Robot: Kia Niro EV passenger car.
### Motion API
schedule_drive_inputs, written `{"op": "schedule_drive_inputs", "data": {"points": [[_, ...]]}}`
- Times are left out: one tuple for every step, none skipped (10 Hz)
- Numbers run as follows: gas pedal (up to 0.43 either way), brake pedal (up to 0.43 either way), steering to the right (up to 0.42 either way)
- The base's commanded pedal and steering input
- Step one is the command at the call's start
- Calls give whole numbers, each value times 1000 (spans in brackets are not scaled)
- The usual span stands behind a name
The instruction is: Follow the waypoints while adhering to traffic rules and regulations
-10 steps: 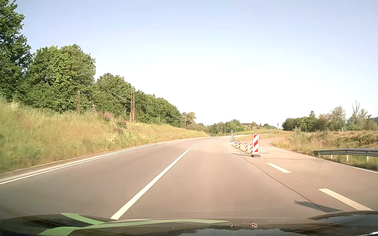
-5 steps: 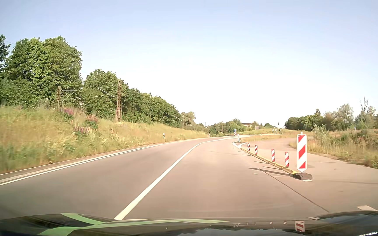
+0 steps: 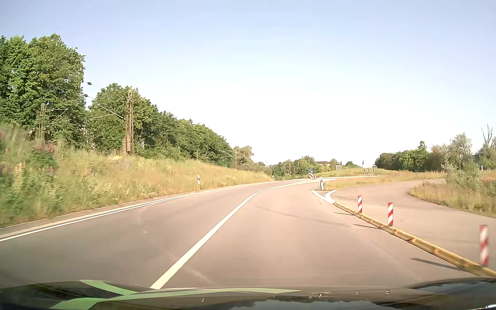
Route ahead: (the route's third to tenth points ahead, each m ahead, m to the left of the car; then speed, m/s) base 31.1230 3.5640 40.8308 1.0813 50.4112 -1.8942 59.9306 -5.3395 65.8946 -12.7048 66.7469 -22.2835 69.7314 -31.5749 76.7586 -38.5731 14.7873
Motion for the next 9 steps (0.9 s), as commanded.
{"op": "schedule_drive_inputs", "data": {"points": [[0,104,6],[0,110,6],[0,116,7],[0,116,9],[0,122,11],[0,140,14],[0,165,15],[0,189,16],[0,207,18]]}}
